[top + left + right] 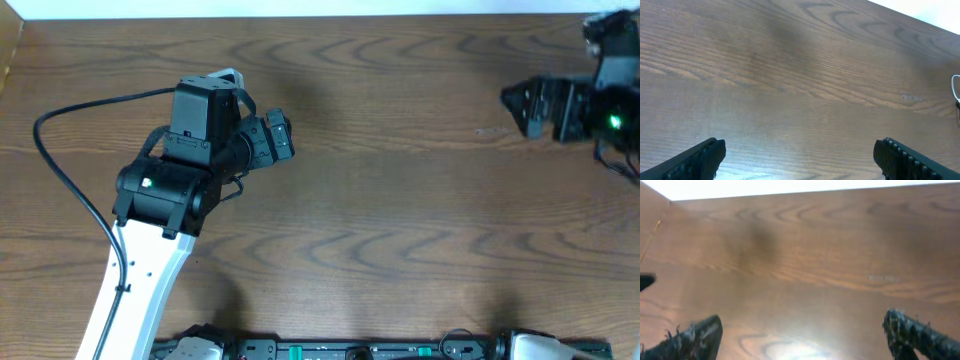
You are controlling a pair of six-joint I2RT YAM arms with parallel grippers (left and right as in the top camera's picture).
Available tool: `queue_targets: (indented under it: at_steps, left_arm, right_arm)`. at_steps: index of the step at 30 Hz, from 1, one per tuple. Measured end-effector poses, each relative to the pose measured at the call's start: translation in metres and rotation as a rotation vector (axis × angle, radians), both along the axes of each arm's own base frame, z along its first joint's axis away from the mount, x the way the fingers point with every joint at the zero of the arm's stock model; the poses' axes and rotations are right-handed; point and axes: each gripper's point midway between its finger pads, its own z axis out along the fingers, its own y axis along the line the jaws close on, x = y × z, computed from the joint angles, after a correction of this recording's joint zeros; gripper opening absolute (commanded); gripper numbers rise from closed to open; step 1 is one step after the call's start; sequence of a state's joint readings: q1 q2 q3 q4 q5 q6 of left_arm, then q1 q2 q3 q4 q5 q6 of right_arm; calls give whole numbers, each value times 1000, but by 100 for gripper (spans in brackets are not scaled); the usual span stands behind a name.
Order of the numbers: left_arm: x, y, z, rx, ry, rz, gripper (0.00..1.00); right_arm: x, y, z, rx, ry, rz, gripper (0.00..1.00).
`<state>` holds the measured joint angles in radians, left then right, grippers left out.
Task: Untangle cables
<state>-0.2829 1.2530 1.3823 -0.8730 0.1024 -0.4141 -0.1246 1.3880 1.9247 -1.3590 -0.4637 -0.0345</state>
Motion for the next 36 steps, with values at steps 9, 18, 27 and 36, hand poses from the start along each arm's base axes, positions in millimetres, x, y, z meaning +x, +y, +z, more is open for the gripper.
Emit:
queue_targets:
  at_steps: [9,18,27,36]
  left_arm:
    - [0,0,0,0,0,0,100]
    - [0,0,0,0,0,0,100]
    - [0,0,0,0,0,0,100]
    - [0,0,0,0,0,0,100]
  right_arm:
    - [-40,2,21,-25,-60,-14,99]
    - [-29,-8,33,-131,-209,-12,99]
    - [-46,6,11,-199,-616,18,99]
    - [-69,0,-75,-148,-837,-88,99]
